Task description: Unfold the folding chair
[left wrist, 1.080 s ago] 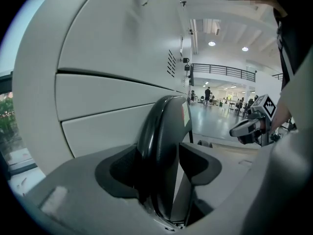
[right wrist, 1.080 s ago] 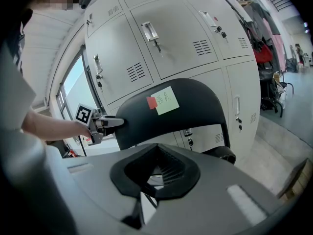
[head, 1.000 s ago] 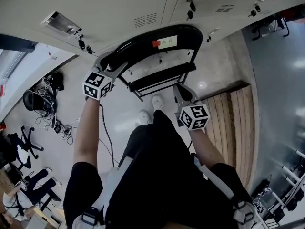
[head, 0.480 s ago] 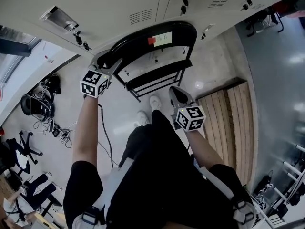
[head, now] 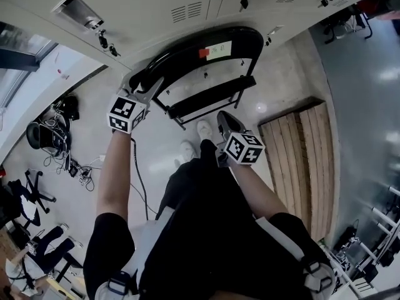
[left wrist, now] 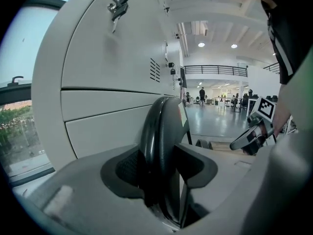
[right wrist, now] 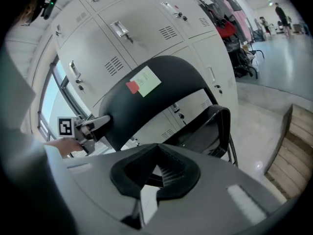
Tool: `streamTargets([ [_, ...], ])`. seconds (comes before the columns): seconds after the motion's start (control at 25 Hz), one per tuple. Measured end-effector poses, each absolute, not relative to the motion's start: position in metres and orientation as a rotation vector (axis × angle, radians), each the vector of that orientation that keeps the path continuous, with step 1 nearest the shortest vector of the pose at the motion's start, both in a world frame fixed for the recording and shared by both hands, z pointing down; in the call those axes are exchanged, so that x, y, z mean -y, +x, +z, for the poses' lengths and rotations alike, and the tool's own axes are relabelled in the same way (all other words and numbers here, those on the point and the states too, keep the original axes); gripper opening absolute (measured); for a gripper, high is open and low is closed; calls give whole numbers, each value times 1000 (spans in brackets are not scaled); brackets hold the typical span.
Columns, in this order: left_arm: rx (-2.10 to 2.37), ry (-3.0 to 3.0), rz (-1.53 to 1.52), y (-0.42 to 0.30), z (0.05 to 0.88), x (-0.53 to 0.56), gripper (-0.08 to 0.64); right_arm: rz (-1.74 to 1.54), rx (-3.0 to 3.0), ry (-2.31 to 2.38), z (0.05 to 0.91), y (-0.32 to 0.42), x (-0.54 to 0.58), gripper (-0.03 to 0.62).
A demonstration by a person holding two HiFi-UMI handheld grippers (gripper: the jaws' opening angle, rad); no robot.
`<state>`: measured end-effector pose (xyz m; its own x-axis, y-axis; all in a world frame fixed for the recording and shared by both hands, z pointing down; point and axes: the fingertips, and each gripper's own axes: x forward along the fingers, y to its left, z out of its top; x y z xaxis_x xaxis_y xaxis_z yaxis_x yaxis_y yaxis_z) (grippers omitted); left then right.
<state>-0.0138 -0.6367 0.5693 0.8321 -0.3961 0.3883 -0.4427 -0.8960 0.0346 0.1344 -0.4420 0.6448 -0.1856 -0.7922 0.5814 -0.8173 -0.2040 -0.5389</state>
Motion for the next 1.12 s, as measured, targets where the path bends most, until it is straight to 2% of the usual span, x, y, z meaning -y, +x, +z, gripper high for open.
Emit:
streamTargets([
  [0.12,662,2896,555,-11,565,626,190,1425,1864,2041,664,142,446,9],
  [0.24,659,2897,556,-11,563,611,190,1548,1728,2088,683,147,450,137],
  [0.4,652,2888,557,-12,560,592,189,1790,1507,2179,709,159,452,224],
  [0.6,601,2898,550,-9,554,560,179,1955,1335,2223,730,169,446,245],
  [1.12,536,2904,519,-8,547,530,178,1990,1236,2262,750,167,438,238],
])
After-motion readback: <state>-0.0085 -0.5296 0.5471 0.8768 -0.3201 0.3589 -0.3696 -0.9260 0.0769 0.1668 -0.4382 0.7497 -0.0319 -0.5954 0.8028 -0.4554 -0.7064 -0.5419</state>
